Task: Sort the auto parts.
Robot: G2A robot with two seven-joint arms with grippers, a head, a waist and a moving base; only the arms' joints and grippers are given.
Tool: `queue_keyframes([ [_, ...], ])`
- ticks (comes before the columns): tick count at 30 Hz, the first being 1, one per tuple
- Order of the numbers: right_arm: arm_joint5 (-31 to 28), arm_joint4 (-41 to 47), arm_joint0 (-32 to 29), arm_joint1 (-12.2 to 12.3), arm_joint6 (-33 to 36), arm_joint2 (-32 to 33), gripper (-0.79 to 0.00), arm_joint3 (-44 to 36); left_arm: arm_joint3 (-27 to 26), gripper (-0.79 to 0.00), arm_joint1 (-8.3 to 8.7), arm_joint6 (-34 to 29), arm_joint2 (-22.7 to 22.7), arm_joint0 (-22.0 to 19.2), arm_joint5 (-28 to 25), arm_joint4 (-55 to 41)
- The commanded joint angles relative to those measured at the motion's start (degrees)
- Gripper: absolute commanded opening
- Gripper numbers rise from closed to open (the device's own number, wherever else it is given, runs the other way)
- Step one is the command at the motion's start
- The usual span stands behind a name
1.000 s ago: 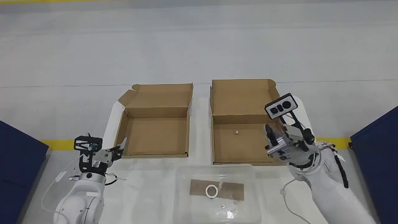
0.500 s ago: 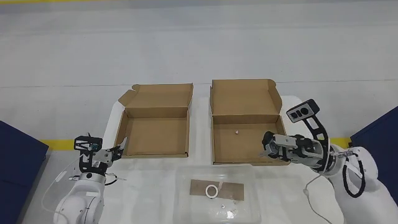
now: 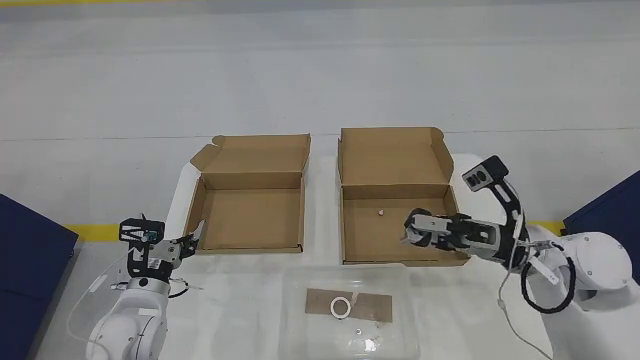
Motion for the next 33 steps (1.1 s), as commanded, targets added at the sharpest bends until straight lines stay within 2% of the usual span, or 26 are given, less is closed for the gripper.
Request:
queue_keyframes([
  [1,0.84,-5.05,-0.12,0.31,-0.18,0.99,-0.785,-0.86,0.0,0.0,0.0,0.0,0.0,0.0,0.0,0.0],
  [8,2.47,-20.17,-1.55,1.21,-1.66,3.37,-0.785,-3.48,0.0,0.0,0.0,0.0,0.0,0.0,0.0,0.0],
  [20,1.33,-22.56,-2.6,1.28,-3.12,3.45,-0.785,-3.79,0.0,0.0,0.0,0.0,0.0,0.0,0.0,0.0],
  [22,3.65,-35.09,-2.91,1.77,-4.34,2.96,-0.785,-6.12,0.0,0.0,0.0,0.0,0.0,0.0,0.0,0.0],
  [28,11.4,-61.15,-2.26,2.64,-4.92,-2.38,-0.785,-10.27,0.0,0.0,0.0,0.0,0.0,0.0,0.0,0.0],
  [33,14.03,-70.56,-0.3,2.68,-4.13,-7.69,-0.785,-9.17,0.0,0.0,0.0,0.0,0.0,0.0,0.0,0.0],
])
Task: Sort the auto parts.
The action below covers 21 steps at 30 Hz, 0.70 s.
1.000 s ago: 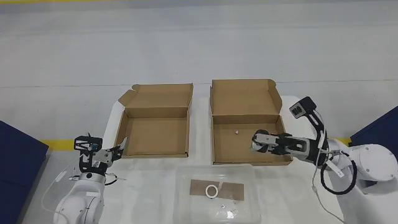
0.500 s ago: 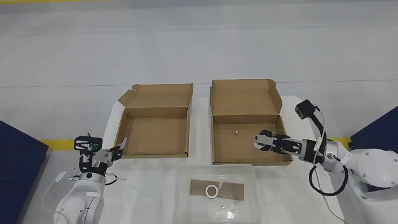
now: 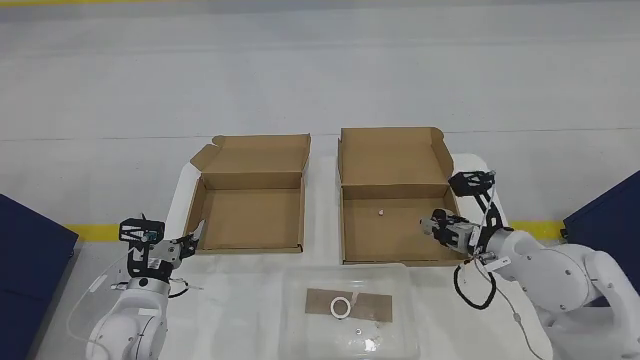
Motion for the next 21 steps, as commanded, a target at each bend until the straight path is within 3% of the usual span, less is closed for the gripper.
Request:
queue_keyframes([
  [1,0.88,-3.39,0.91,-0.05,0.4,-2.17,-0.785,0.85,0.0,0.0,0.0,0.0,0.0,0.0,0.0,0.0],
  [14,1.98,-15.03,8.47,-1.25,-0.27,-13.78,-0.785,11.82,0.0,0.0,0.0,0.0,0.0,0.0,0.0,0.0],
  [21,1.98,-15.03,8.47,-1.25,-0.27,-13.78,-0.785,11.82,0.0,0.0,0.0,0.0,0.0,0.0,0.0,0.0],
])
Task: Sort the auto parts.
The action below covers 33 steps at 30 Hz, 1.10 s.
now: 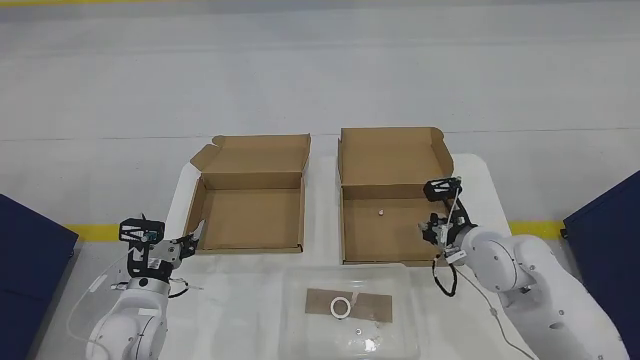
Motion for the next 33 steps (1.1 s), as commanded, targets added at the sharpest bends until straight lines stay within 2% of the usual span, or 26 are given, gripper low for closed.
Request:
queue_keyframes([
  [1,0.0,0.0,0.0,0.0,0.01,0.0,-0.785,0.0,0.0,0.0,0.0,0.0,0.0,0.0,0.0,0.0],
  [4,-0.71,-0.69,-0.21,0.01,-0.54,-0.26,-0.785,0.17,0.0,0.0,0.0,0.0,0.0,0.0,0.0,0.0],
  [7,-0.59,-5.17,0.0,-0.21,-1.76,-2.27,-0.785,2.05,0.0,0.0,0.0,0.0,0.0,0.0,0.0,0.0],
  [17,3.3,-12.36,8.06,-2.38,-3.88,-9.62,-0.785,12.21,0.0,0.0,0.0,0.0,0.0,0.0,0.0,0.0],
  [24,5.04,-11.5,10.85,-3.92,-5.29,-12.21,-0.785,18.68,0.0,0.0,0.0,0.0,0.0,0.0,0.0,0.0],
  [33,4.81,-10.26,12.61,-5.27,-5.93,-13.63,-0.785,23.28,0.0,0.0,0.0,0.0,0.0,0.0,0.0,0.0],
])
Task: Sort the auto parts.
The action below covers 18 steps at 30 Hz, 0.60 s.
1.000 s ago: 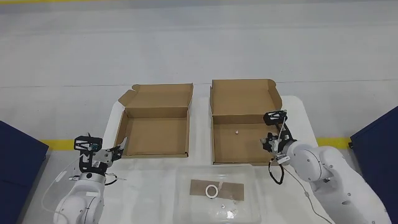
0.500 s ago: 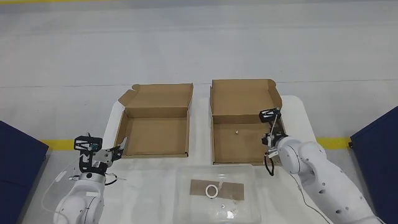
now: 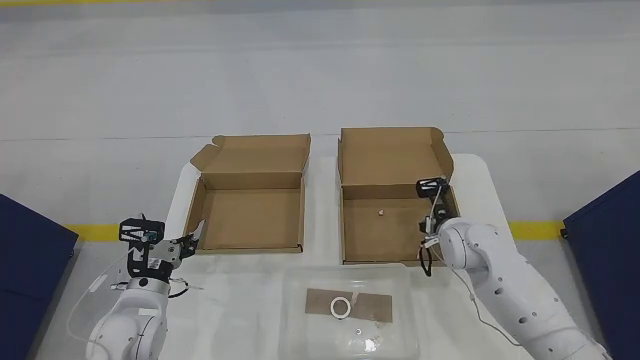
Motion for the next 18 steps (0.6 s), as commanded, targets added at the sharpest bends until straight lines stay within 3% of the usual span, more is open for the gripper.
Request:
queue_keyframes([
  [1,-0.04,-0.02,0.37,-0.24,0.2,-0.28,-0.785,0.84,0.0,0.0,0.0,0.0,0.0,0.0,0.0,0.0],
  [18,-0.99,0.05,2.63,-2.28,0.9,-2.24,-0.785,6.39,0.0,0.0,0.0,0.0,0.0,0.0,0.0,0.0],
])
